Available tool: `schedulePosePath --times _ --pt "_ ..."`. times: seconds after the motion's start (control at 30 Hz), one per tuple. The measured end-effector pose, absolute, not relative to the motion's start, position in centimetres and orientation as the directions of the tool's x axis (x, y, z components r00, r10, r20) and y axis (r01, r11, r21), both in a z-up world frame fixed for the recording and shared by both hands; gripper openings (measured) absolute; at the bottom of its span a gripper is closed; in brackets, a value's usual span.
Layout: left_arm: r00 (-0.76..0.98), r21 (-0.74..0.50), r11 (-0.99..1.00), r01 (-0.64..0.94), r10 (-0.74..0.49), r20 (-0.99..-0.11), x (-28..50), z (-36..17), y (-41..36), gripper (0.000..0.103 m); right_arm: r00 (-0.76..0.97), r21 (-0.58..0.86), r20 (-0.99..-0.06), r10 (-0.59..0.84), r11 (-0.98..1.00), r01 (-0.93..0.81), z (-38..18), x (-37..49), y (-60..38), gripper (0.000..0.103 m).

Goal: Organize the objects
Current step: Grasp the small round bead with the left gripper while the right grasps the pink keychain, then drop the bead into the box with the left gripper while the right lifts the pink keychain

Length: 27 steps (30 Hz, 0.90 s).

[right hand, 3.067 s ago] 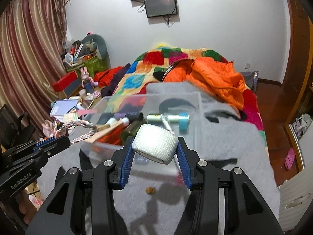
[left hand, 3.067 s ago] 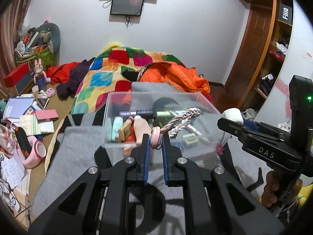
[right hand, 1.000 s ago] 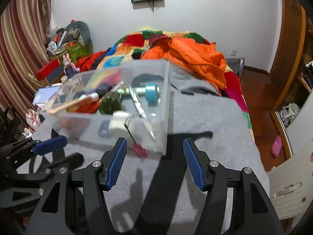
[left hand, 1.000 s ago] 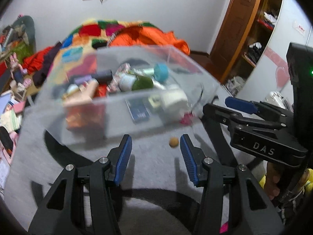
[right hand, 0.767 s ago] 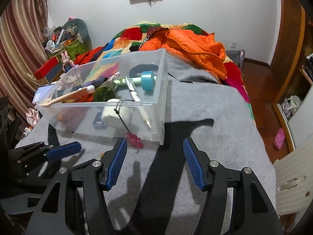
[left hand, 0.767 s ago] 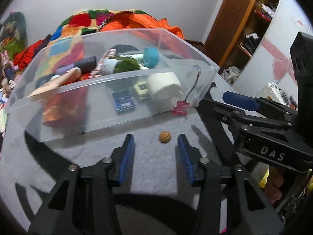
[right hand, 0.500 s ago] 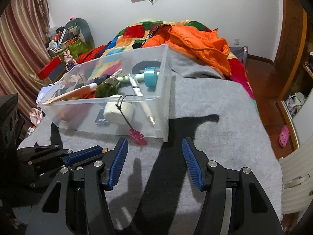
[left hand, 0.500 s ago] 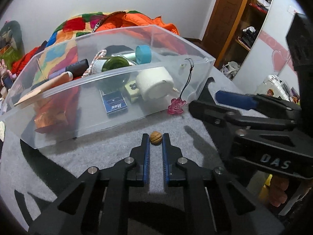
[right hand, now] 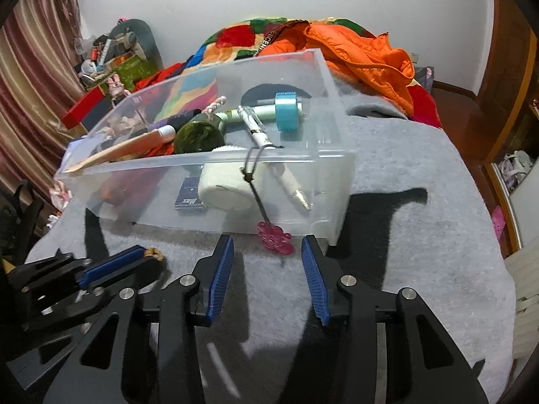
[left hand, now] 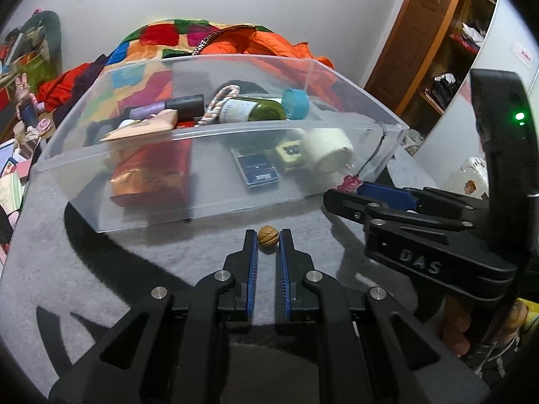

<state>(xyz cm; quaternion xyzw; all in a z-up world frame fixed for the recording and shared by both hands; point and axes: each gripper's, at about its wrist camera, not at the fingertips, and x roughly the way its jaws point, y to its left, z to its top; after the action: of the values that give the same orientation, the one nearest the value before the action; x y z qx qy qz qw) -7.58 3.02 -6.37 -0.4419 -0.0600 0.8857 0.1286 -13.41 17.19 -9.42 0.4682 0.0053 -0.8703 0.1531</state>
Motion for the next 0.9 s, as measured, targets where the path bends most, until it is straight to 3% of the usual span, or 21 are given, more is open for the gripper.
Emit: schedulePosePath --times 0.17,0.3,0.9 --pt "-0.583 -0.245 -0.955 -0.166 0.296 -0.757 -7.6 -6.2 2.1 0.011 -0.526 0.106 -0.819 -0.228 -0.962 0.251 -9.4 -13.4 16.8 0.02" --pt "-0.587 -0.252 -0.954 -0.164 0.299 -0.752 -7.6 -5.9 1.9 0.011 -0.533 0.114 -0.814 -0.232 -0.963 0.246 -9.3 -13.3 17.1 0.015" --pt "-0.657 -0.225 -0.958 -0.178 0.286 -0.697 -7.4 -1.9 2.9 0.011 -0.612 0.16 -0.719 -0.329 -0.936 0.315 -4.6 -11.4 18.3 0.015"
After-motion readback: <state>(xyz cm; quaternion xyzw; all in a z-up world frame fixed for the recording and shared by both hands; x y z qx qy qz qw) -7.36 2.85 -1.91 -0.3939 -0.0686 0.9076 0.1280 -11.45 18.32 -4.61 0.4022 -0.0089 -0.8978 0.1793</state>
